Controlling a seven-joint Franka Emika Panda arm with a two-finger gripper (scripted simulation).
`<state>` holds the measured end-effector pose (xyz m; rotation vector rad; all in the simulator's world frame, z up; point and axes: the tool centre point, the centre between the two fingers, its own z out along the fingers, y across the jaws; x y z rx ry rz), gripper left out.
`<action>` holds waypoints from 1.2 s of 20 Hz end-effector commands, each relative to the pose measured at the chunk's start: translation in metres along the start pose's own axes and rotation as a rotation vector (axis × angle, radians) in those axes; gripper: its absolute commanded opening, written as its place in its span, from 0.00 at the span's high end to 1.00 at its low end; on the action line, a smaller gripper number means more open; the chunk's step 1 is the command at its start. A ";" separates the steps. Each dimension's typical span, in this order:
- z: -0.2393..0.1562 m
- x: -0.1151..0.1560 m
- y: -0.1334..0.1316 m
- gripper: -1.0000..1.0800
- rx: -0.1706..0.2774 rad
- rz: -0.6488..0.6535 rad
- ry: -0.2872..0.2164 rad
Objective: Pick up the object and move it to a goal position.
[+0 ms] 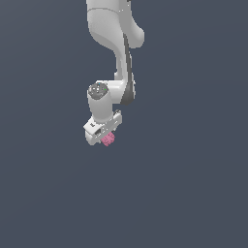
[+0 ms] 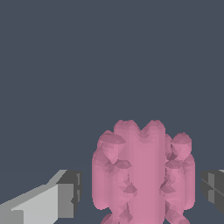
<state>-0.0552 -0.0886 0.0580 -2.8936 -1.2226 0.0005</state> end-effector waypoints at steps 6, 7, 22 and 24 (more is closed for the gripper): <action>0.017 0.000 0.001 0.04 0.000 -0.001 0.000; 0.017 0.000 0.001 1.00 0.000 -0.001 0.000; 0.014 0.004 0.005 1.00 -0.002 -0.001 0.001; 0.011 0.007 0.008 1.00 -0.002 -0.001 0.001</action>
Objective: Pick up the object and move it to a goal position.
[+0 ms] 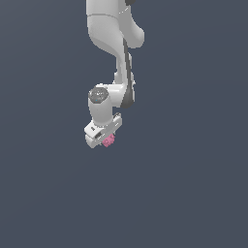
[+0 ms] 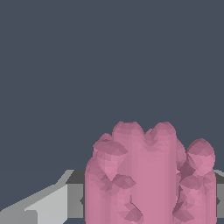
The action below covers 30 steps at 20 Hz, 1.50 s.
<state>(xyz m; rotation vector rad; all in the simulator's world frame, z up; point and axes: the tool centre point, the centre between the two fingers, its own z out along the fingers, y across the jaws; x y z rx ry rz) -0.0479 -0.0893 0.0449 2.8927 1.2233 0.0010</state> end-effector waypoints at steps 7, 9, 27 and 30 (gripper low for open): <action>-0.015 0.021 0.021 1.00 0.000 0.000 0.001; -0.020 0.028 0.028 1.00 0.000 0.000 0.001; -0.064 0.097 0.099 1.00 0.001 0.000 0.000; -0.069 0.104 0.106 1.00 0.001 0.000 0.000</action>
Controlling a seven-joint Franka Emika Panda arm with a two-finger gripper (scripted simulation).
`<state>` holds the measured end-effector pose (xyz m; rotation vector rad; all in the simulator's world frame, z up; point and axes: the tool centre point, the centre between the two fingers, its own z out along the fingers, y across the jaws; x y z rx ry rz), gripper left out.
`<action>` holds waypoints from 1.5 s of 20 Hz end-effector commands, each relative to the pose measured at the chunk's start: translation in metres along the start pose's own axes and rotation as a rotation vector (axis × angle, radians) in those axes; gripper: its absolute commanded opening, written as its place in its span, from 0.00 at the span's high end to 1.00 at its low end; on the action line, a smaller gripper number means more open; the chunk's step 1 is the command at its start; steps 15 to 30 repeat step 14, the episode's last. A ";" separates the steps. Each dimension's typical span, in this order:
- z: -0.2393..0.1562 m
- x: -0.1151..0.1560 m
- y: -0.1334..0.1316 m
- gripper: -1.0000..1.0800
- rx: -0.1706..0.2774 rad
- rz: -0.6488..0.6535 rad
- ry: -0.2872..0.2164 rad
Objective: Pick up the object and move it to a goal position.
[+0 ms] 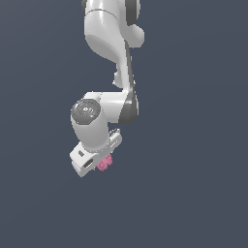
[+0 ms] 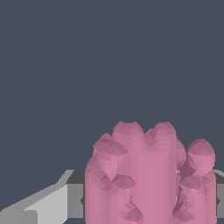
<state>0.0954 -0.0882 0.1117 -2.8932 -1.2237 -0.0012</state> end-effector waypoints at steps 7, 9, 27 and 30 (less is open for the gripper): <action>-0.009 0.015 0.015 1.00 0.000 0.000 -0.001; -0.010 0.016 0.017 1.00 0.000 0.000 -0.001; -0.011 0.018 0.019 1.00 0.000 0.000 -0.001; -0.011 0.018 0.019 1.00 0.000 0.000 -0.001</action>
